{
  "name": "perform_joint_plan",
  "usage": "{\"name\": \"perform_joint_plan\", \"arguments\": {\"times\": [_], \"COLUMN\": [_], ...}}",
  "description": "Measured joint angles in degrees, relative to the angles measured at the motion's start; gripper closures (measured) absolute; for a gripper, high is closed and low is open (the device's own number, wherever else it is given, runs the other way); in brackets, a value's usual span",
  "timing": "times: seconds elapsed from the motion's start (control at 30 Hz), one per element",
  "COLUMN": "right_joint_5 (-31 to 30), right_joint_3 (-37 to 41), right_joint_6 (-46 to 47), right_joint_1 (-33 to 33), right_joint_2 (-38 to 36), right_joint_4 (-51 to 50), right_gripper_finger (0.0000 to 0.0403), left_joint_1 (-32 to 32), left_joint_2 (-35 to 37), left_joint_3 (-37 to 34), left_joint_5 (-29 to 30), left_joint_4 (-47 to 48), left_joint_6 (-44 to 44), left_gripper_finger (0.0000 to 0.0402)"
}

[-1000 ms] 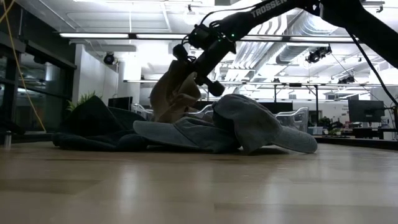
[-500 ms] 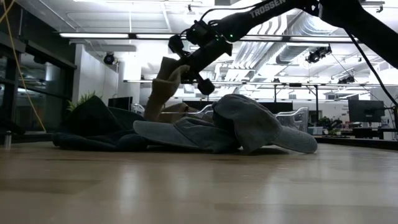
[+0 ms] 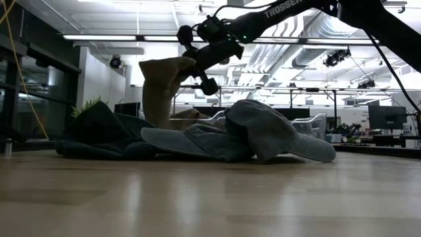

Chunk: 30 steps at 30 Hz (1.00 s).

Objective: Pick & Place hat
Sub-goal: Put the brown cap into the left transparent bin

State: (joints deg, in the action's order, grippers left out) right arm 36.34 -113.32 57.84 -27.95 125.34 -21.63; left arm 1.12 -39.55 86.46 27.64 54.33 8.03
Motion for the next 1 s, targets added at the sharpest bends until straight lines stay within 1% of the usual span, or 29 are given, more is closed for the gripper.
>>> {"name": "perform_joint_plan", "arguments": {"times": [0.17, 0.3, 0.53, 0.73, 1.0], "right_joint_5": [3.12, 7.08, 10.84, 10.78, 10.72], "right_joint_3": [0.0, 0.0, 0.02, 1.6, 1.84], "right_joint_6": [-1.11, -2.4, -3.84, -2.36, -0.83], "right_joint_1": [0.12, -0.16, -0.64, -1.34, -1.87], "right_joint_2": [-0.02, -0.02, 0.04, 0.15, 3.53], "right_joint_4": [0.08, 0.14, 0.2, 2.62, 5.4], "right_gripper_finger": [0.0403, 0.0403, 0.0403, 0.0403, 0.0403], "left_joint_1": [0.0, 0.0, 0.0, 0.0, 0.0], "left_joint_2": [0.0, 0.0, -0.01, 0.0, -0.02], "left_joint_3": [0.0, 0.0, 0.0, 0.0, 0.0], "left_joint_5": [0.0, 0.0, 0.02, 0.31, 0.44], "left_joint_4": [0.28, 0.28, 0.28, 0.26, 0.24], "left_joint_6": [-0.07, -0.11, -0.22, -0.22, -0.21], "left_gripper_finger": [0.0208, 0.0208, 0.0208, 0.0208, 0.0208]}}
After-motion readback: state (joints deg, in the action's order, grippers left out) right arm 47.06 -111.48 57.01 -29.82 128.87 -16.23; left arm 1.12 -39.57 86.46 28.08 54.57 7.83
